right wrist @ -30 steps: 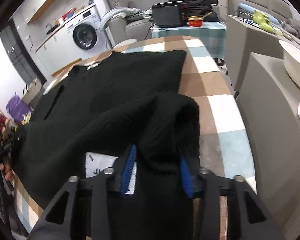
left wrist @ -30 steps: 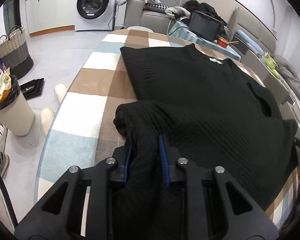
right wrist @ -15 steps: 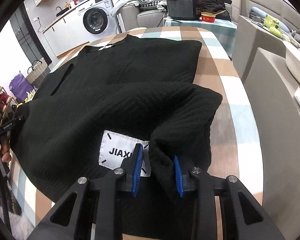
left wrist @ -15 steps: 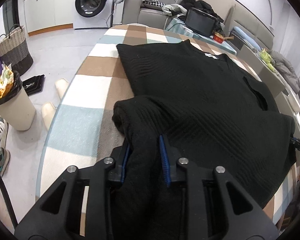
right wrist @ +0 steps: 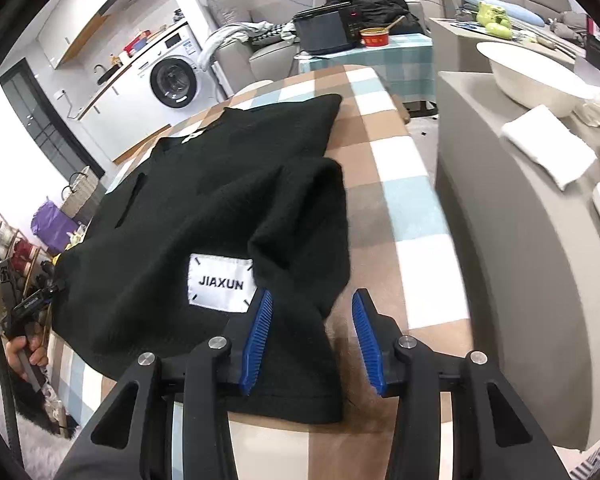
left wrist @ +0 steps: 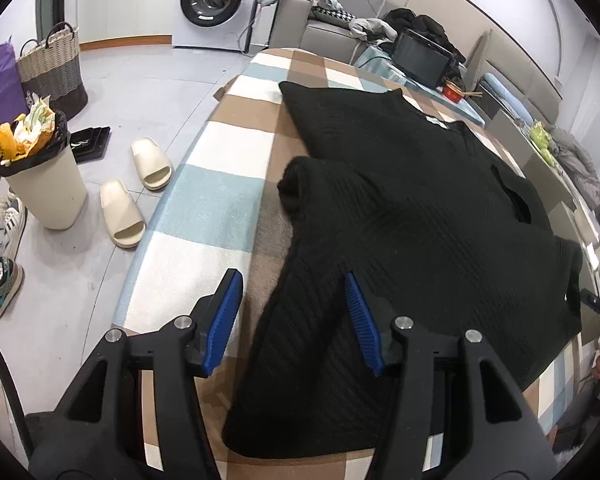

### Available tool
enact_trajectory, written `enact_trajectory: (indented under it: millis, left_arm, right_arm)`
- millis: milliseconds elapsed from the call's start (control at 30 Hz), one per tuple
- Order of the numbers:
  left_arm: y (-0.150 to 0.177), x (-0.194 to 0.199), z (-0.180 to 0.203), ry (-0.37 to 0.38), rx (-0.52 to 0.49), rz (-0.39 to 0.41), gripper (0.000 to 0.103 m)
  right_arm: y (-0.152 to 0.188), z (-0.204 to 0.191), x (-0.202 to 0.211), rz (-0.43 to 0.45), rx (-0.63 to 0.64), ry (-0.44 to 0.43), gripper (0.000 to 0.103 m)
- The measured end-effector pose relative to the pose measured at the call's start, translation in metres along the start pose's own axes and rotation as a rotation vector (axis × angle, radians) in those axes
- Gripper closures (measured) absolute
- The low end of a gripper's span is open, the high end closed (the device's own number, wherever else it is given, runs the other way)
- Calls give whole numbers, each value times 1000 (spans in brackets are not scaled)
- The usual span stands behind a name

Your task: Fold small clothes

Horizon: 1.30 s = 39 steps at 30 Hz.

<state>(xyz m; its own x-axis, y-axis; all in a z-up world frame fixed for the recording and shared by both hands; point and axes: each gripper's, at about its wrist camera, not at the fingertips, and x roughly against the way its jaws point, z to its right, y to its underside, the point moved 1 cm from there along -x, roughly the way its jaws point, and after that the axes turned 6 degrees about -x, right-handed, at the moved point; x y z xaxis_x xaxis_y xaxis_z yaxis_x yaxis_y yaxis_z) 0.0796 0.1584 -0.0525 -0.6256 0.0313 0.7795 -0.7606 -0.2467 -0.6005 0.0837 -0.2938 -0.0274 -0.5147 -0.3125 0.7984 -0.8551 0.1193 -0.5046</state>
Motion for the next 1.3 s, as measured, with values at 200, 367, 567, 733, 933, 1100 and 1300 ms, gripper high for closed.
enact_trajectory:
  millis: [200,367,567,733,933,1100,1300]
  left_arm:
    - [8,-1,10,-3,-23,-5,77]
    - [3,18,18,-2,-41,54,94]
    - [-26,33,19,25,-18,142,97]
    - [-47,16,16,-4,14,177,97]
    - [-42,-14,13,-29,26,90,85]
    - [-39,-28,15,-8,11,58,68]
    - [-46,-52,24,11,-4,24,76]
  right_arm:
    - [5,-18,-22,-23,98,22,69]
    - [3,-23,-2,58,120,-4,93]
    - [-26,-31,24,216,89,-5,94]
    - [-52,-34,10,253,60,63,94]
    - [-53,-24,-47,84,11,109,90]
    - [-47,-13,-42,83,-10,3,64]
    - [-43,-25,-62,21,79,35,67]
